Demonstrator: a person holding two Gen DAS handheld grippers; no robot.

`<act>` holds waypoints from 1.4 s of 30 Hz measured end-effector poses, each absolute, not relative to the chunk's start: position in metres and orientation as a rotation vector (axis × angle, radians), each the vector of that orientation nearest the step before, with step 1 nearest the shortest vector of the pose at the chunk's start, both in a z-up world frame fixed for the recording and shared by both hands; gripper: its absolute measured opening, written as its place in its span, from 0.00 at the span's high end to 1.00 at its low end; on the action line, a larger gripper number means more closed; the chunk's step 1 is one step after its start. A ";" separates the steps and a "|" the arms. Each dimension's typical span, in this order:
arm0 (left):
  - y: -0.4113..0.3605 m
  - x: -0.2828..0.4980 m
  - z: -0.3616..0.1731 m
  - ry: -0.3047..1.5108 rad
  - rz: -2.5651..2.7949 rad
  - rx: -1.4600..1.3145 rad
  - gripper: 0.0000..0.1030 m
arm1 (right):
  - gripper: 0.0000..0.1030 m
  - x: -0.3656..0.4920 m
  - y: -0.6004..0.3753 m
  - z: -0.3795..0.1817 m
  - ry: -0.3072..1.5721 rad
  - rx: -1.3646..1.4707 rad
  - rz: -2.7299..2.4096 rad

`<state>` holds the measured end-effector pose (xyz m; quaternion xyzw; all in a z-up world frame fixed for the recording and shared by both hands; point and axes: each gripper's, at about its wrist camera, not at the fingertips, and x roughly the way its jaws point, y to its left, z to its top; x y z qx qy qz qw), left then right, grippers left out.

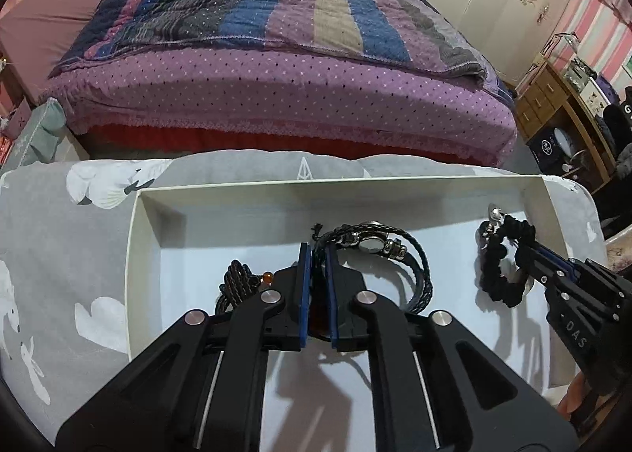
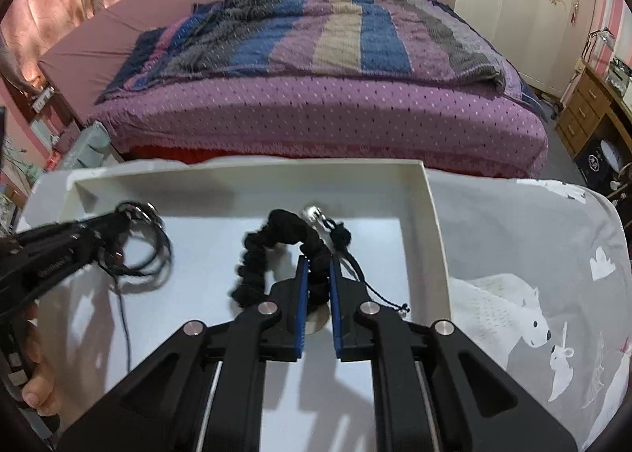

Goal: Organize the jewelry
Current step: 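Carry the leather bracelet with the left tool while the right tool carries the beaded bracelet over the tray, then open both tools to release the bracelets into the tray and withdraw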

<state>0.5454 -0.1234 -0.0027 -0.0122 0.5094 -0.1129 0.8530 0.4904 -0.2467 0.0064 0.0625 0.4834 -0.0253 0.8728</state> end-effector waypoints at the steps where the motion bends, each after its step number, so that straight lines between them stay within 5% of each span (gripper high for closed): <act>1: -0.124 0.545 -0.002 1.071 -0.234 -0.021 0.92 | 0.89 0.491 -0.247 0.004 1.011 0.121 -0.064; 6: -0.129 0.542 0.002 1.052 -0.223 0.021 0.73 | 0.87 0.492 -0.247 -0.001 1.035 0.126 -0.069; 9: -0.128 0.537 0.012 1.027 -0.218 0.026 0.53 | 0.63 0.490 -0.251 0.001 1.033 0.139 -0.074; 12: -0.123 0.528 0.028 0.987 -0.172 0.049 0.31 | 0.58 0.485 -0.254 0.010 1.012 0.140 -0.084; 14: -0.119 0.522 0.037 0.967 -0.167 0.063 0.24 | 0.54 0.481 -0.257 0.017 1.005 0.155 -0.078; 18: -0.101 0.500 0.060 0.922 -0.148 0.081 0.06 | 0.27 0.466 -0.262 0.038 0.952 0.150 -0.102; 21: -0.089 0.483 0.072 0.905 -0.137 0.083 0.03 | 0.14 0.450 -0.269 0.059 0.898 0.168 -0.129; 42: -0.051 0.305 0.158 0.805 -0.184 0.028 0.03 | 0.09 0.264 -0.253 0.186 0.746 0.157 -0.146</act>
